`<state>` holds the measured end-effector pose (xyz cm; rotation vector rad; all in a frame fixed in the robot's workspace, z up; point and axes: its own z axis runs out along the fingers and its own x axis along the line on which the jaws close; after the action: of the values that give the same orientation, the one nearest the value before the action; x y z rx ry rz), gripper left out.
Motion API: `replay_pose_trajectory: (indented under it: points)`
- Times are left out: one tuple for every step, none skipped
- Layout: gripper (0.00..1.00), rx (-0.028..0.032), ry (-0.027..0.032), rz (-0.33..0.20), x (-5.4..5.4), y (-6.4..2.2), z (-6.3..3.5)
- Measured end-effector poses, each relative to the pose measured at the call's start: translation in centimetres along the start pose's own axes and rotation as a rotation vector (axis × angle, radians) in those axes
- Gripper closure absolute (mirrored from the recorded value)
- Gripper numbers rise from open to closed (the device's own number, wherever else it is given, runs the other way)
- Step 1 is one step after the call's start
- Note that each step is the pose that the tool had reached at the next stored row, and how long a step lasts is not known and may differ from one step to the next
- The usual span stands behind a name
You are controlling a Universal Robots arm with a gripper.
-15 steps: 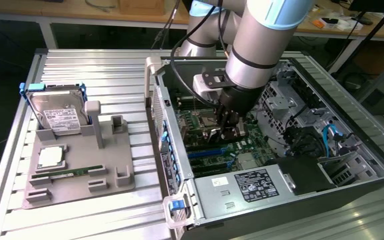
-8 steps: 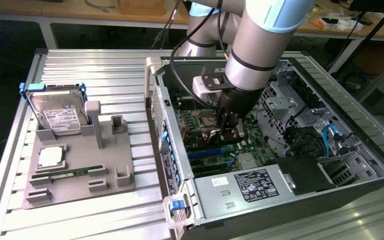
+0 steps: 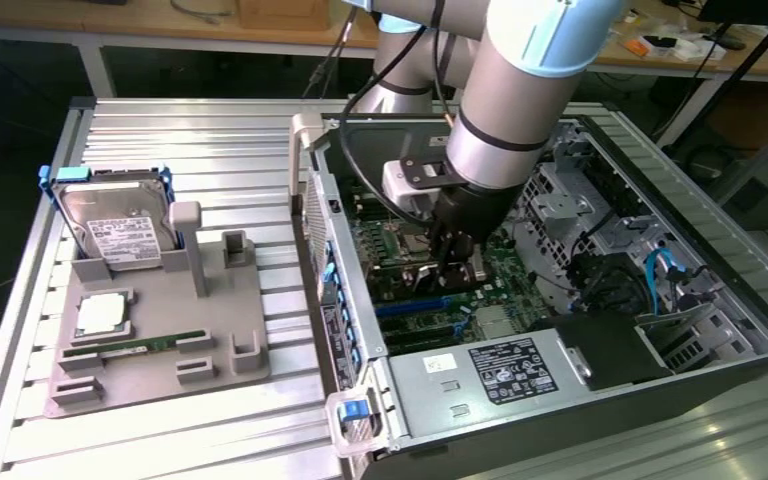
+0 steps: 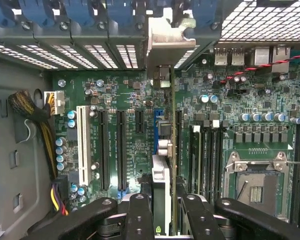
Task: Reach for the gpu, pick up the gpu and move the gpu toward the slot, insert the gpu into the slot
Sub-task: 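Insert the gpu into the slot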
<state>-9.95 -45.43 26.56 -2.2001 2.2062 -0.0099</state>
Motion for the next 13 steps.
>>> replay_pose_trajectory:
  points:
    - [0.73,-0.0001,0.0002,0.0,0.0,0.02,0.07]
    - [0.73,0.0,0.0003,0.0,0.0,0.05,0.15]
    - [0.73,0.0,0.0004,0.0,0.1,0.07,0.23]
    - [0.73,0.0,0.0005,0.0,0.1,0.11,0.29]
    - [0.73,0.0,0.0005,0.0,0.1,0.15,0.37]
    - [0.73,0.0,0.0005,0.0,0.1,0.27,0.53]
    - [0.73,0.0,0.0006,0.0,0.1,0.33,0.61]
    - [0.73,0.0,0.0005,0.0,0.1,0.4,0.69]
    - [0.73,0.0,0.0005,0.0,0.1,0.47,0.8]
    - [0.73,0.0,0.0006,0.0,0.1,0.52,0.87]
    - [0.73,-0.0001,0.0006,0.0,0.1,0.58,0.96]
    - [0.73,0.0,0.0005,0.0,0.1,0.63,1.04]
    - [0.73,-0.0003,0.0011,0.0,0.1,0.74,1.18]
